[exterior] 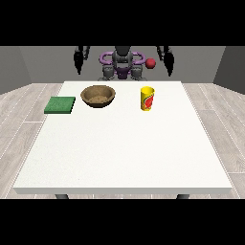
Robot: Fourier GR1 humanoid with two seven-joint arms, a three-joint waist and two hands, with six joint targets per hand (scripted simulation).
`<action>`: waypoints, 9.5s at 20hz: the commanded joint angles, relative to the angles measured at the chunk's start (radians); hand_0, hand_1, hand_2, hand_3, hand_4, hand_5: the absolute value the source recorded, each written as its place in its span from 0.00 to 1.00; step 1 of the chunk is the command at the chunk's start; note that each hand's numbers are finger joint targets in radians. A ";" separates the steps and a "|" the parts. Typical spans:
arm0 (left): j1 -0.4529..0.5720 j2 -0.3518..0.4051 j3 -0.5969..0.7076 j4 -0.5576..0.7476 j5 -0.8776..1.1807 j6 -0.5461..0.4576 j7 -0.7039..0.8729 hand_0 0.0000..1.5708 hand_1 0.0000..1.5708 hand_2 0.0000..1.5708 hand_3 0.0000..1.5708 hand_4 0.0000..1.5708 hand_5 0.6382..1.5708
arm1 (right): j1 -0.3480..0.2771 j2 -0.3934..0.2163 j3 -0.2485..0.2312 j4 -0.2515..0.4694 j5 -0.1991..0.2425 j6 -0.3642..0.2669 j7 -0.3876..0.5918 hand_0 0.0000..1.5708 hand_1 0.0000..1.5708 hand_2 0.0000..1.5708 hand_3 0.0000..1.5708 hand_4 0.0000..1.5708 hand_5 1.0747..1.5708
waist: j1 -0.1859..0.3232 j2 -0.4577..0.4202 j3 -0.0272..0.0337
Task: Pick the cup and pour the ball into the bowl, then pick the bowl and place it on the pad
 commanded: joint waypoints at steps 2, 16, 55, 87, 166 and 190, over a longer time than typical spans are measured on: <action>-0.010 0.029 0.007 -0.063 0.005 -0.007 0.054 0.00 0.00 0.00 0.00 0.00 0.96 | -0.012 -0.027 -0.005 -0.067 -0.002 0.002 0.052 0.00 0.00 0.00 0.00 0.39 0.98 | 0.002 -0.178 0.0012; -0.037 -0.079 -0.163 -0.380 0.074 0.147 0.396 0.00 0.00 0.00 0.00 0.00 0.96 | 0.021 -0.069 -0.135 -0.183 -0.161 0.036 0.221 0.00 0.00 0.00 0.00 0.34 0.98 | -0.022 -0.150 0.0027; -0.435 -0.016 0.216 0.720 0.057 0.117 -0.627 0.38 0.38 0.23 0.00 0.13 0.94 | -0.267 -0.250 -0.287 0.056 -0.256 0.216 -0.012 0.00 0.00 0.00 0.00 0.00 1.00 | -0.178 0.248 0.0021; -0.764 -0.112 -0.574 0.951 -1.109 0.564 0.428 0.58 0.58 1.00 0.95 0.66 1.00 | -0.314 -0.302 -0.317 0.359 -0.311 0.276 0.088 0.00 0.00 0.00 0.11 0.28 1.00 | -0.160 -0.118 0.0031; -0.195 -0.056 -0.153 0.277 -0.085 0.129 -0.305 0.00 0.00 0.00 0.00 0.59 0.86 | -0.285 -0.051 -0.231 0.614 -0.175 0.070 -0.276 0.00 0.00 0.00 0.00 0.27 1.00 | 0.068 0.112 0.0029; -0.137 -0.072 -0.195 0.072 -0.156 0.095 -0.235 0.00 0.00 0.00 0.00 0.60 0.84 | -0.320 0.020 -0.332 1.055 -0.250 0.055 -0.532 0.62 0.62 0.36 0.00 0.41 0.90 | 0.118 0.192 0.0038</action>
